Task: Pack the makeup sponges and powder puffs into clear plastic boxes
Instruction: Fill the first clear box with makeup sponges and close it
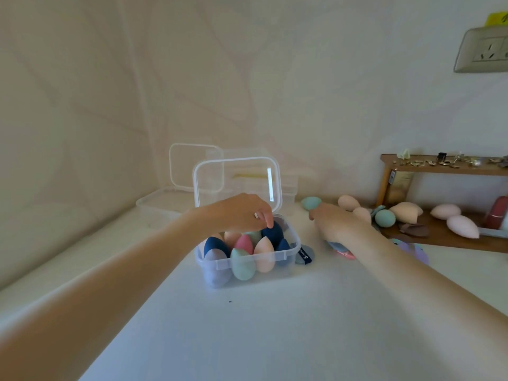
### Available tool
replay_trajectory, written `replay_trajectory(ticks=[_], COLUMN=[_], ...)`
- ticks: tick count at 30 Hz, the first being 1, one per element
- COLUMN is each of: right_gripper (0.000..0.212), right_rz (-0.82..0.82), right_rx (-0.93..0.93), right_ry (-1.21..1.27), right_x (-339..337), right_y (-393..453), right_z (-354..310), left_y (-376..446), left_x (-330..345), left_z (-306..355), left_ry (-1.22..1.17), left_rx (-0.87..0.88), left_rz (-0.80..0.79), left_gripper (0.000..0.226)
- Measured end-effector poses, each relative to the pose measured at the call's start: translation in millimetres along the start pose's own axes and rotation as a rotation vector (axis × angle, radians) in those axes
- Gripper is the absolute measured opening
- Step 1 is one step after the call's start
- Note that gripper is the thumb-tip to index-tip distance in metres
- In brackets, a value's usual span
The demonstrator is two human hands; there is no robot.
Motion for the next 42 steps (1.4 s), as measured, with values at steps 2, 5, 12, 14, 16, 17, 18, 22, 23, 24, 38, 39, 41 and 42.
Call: replay_trajectory(ticks=[2,5,12,14,16,17,18,22,23,24,38,39,41,42], right_gripper=[0.033,0.021,0.034,0.032,0.026,0.024,0.023,0.015,0.017,0.019,0.028,0.03,0.031,0.03], right_rz=[0.027,0.036,0.369,0.387,0.247,0.152,0.057,-0.297,-0.405,-0.495,-0.617,-0.629,-0.654,-0.662], right_rx=[0.006,-0.002,-0.096,-0.081,-0.087,-0.12,-0.164,-0.344,-0.373,-0.383,-0.315,-0.313,-0.307,-0.305], right_ry=[0.0,0.097,0.458,0.765,1.142,1.27,1.326,1.165,1.111,1.07,0.981,0.942,0.858,0.803], right_x=[1.1,1.7,-52.1,-65.1,-67.1,-68.2,-69.5,-59.4,-50.9,-41.8,-15.8,-14.5,-11.4,-9.4], right_y=[1.5,6.9,-16.4,-21.0,-24.4,-28.1,-32.9,-54.3,-58.8,-62.1,-53.7,-52.9,-51.5,-50.7], right_z=[0.1,2.1,2.4,7.2,3.3,-4.6,-15.4,-62.0,-71.7,-78.3,-85.5,-87.0,-90.6,-92.4], left_y=[0.4,1.1,-6.0,-10.5,-17.7,-20.8,-24.3,-32.0,-32.5,-32.8,-28.3,-28.6,-30.0,-30.0], left_x=[3.3,6.9,4.5,6.5,11.8,13.9,14.7,19.0,20.4,22.2,35.8,37.2,38.8,39.4], left_z=[-1.4,-3.0,0.6,1.9,1.6,1.7,2.1,2.2,2.2,2.5,-14.5,-15.3,-17.1,-18.2], left_ry=[-0.005,-0.012,-0.058,-0.054,-0.047,-0.045,-0.053,-0.072,-0.035,0.007,0.019,-0.002,-0.066,-0.09], left_rx=[0.005,0.013,0.043,0.05,0.037,0.036,0.035,-0.001,-0.016,-0.03,-0.075,-0.08,-0.083,-0.085], left_rz=[-0.006,-0.011,-0.021,-0.056,-0.117,-0.138,-0.147,-0.158,-0.158,-0.159,-0.263,-0.28,-0.311,-0.317], left_gripper=[0.025,0.024,0.02,0.02,0.02,0.02,0.019,0.021,0.018,0.015,0.01,0.011,0.032,0.038])
Point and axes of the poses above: each hand's wrist, its own y-axis towards the middle knuckle, its own x-axis out of the palm, z = x × y, the point moved 8 cm from there along y, towards the middle knuckle, and after that the axes turned 4 degrees about -z, right-handed, at the moved point
